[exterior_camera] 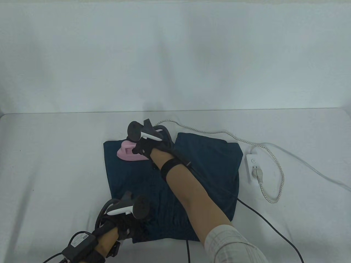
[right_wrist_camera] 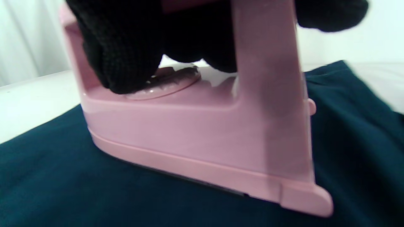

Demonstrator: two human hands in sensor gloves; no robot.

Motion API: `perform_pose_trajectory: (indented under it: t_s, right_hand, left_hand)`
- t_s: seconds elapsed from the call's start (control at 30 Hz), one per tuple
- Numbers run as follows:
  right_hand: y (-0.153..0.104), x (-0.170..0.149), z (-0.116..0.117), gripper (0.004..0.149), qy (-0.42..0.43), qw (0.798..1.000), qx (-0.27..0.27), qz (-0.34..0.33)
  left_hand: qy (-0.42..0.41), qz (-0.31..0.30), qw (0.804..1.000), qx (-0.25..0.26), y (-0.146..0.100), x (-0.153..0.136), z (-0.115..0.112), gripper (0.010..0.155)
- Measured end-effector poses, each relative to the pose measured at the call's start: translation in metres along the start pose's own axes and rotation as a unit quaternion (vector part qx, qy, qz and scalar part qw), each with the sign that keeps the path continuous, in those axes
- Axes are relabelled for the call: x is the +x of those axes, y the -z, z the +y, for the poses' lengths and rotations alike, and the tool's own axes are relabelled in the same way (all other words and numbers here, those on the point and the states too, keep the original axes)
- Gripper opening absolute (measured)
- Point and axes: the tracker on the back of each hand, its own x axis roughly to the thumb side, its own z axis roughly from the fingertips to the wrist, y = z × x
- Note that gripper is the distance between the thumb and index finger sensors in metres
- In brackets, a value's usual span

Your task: Iron shorts with electric iron on table

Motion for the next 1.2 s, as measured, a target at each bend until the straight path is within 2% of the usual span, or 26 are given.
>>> perform_pose_trajectory:
  t_s: [0.33,0.53,0.8,1.2]
  right_hand:
    - [-0.021,-0.072,-0.011,0.062,0.005,0.997,-0.002,0.076]
    - [-0.030,-0.087,-0.012,0.062,0.010,0.996,-0.008,0.088]
    - [-0.024,-0.061,-0.009,0.062,0.007,0.998,-0.007,0.057]
    - [-0.012,0.006,0.000,0.062,-0.011,1.000,0.001,-0.014]
  left_hand:
    - [0.001,0.001,1.000,-0.002,0.001,0.000,0.000,0.079]
    - [0.001,0.002,1.000,-0.003,0.001,0.001,0.001,0.079]
    - [0.002,0.002,1.000,-0.005,0.001,0.001,0.001,0.079]
    - [0.003,0.004,1.000,-0.006,0.001,0.001,0.001,0.079]
